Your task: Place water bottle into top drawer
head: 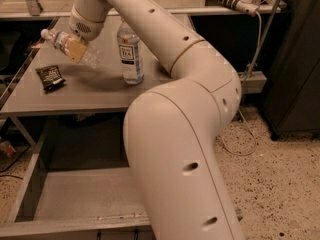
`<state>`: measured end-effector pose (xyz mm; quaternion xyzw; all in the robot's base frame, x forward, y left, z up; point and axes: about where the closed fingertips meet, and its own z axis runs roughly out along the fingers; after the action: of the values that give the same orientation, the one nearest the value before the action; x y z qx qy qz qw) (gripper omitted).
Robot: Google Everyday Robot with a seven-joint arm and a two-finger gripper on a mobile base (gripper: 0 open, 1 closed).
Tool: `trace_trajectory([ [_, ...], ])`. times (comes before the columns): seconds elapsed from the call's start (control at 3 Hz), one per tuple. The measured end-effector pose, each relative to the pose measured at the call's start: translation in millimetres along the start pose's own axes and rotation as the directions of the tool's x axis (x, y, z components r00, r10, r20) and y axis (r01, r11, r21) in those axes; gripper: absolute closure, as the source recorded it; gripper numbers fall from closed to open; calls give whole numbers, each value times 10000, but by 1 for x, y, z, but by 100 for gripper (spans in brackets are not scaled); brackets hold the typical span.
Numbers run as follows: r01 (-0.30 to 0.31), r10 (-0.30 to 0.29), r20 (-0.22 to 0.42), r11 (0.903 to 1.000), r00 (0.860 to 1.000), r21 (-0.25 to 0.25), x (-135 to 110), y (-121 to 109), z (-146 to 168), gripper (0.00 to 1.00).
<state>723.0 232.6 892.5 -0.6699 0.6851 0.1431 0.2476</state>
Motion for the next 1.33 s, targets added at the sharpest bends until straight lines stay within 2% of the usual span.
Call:
trace_trajectory([
  [0.67,887,-885,335,9960,9955,-61,-23,22,-33,100],
  [1.33,1027,-1026,285,9947,9943,-17,-24,23,-31,100],
])
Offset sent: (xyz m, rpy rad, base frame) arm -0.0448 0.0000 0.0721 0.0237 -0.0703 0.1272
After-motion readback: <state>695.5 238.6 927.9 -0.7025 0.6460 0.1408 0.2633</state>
